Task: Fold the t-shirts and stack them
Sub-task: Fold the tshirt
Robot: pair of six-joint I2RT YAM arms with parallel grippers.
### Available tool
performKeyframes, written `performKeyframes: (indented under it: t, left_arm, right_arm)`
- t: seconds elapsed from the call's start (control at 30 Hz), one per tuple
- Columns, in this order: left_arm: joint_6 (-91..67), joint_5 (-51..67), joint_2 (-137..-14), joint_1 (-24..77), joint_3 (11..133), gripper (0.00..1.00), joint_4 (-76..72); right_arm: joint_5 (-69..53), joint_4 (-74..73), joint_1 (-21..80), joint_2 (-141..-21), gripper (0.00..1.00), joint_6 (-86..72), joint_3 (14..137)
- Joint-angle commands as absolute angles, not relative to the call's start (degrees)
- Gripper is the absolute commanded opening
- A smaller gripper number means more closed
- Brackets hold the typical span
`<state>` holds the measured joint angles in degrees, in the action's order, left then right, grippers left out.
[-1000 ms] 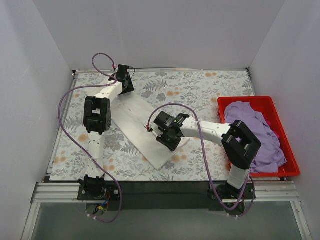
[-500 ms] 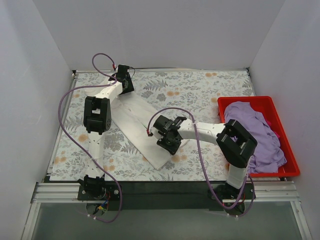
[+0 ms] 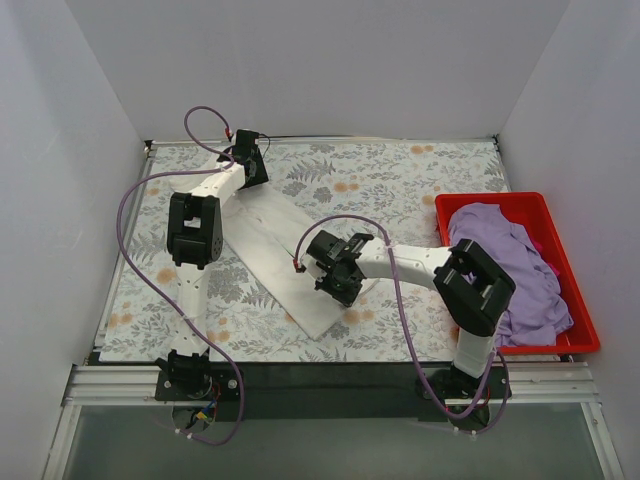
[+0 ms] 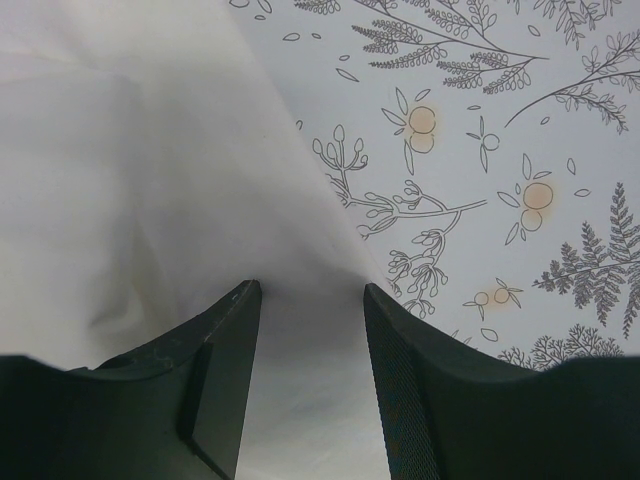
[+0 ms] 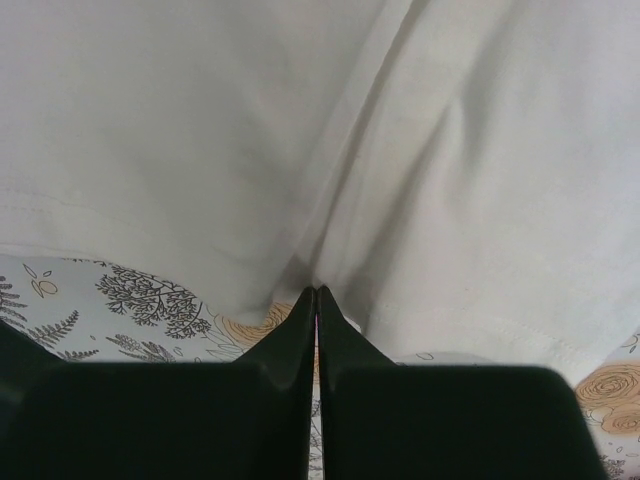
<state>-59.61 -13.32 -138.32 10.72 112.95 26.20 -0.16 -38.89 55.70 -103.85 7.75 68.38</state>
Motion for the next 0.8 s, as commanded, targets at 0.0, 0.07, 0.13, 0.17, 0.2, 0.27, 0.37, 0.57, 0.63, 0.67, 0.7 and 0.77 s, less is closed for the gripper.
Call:
performKeyframes:
  t: [0.0, 0.07, 0.13, 0.17, 0.2, 0.27, 0.37, 0.57, 0.63, 0.67, 0.7, 0.77]
  left_arm:
    - [-59.15, -13.71, -138.08, 10.72, 110.66, 0.44, 27.6]
    - [-59.06, -13.71, -138.25, 10.72, 110.65, 0.44, 27.6]
    - [-59.15, -13.62, -138.34, 10.72, 110.66, 0.44, 27.51]
    - [-59.15, -13.62, -138.34, 10.72, 110.65, 0.44, 27.42]
    - [-59.15, -13.71, -138.43, 10.72, 110.83, 0.44, 27.42]
    - [-58.98, -13.89, -138.51, 10.72, 110.83, 0.44, 27.42]
    - [-58.71, -14.24, -138.6, 10.72, 110.92, 0.44, 27.33]
    - [-56.87, -14.85, -139.31, 10.72, 111.71, 0.44, 27.42]
    - [-55.9, -15.64, -139.48, 10.72, 111.71, 0.44, 27.16]
    - [-55.46, -15.73, -139.48, 10.72, 111.62, 0.44, 27.16]
    - [-54.94, -15.73, -139.48, 10.72, 111.62, 0.44, 26.98]
    - [-53.97, -15.56, -139.48, 10.72, 111.53, 0.44, 26.81]
  right_arm:
    - [-1.58, -39.9, 56.51, -100.46, 0.01, 8.52, 68.73]
    - [-2.37, -40.69, 56.6, -99.84, 0.01, 8.88, 68.56]
    - [-3.6, -41.22, 56.6, -99.41, 0.01, 9.14, 68.12]
    - [-4.13, -41.22, 56.69, -99.4, 0.01, 9.23, 68.03]
    - [-4.74, -41.57, 56.69, -99.32, 0.01, 9.32, 67.94]
    - [-6.41, -41.83, 56.86, -99.32, 0.01, 9.49, 67.76]
    - [-7.64, -42.45, 57.22, -99.4, 0.01, 9.67, 66.62]
    - [-7.04, -42.89, 57.3, -99.32, 0.01, 9.58, 63.64]
    - [-5.55, -42.98, 57.3, -99.4, 0.01, 9.41, 63.02]
    - [-5.28, -43.07, 57.3, -99.4, 0.01, 9.4, 63.02]
    - [-5.1, -42.98, 57.3, -99.49, 0.01, 9.14, 63.02]
    - [-5.1, -42.98, 57.3, -99.58, 0.01, 8.88, 63.45]
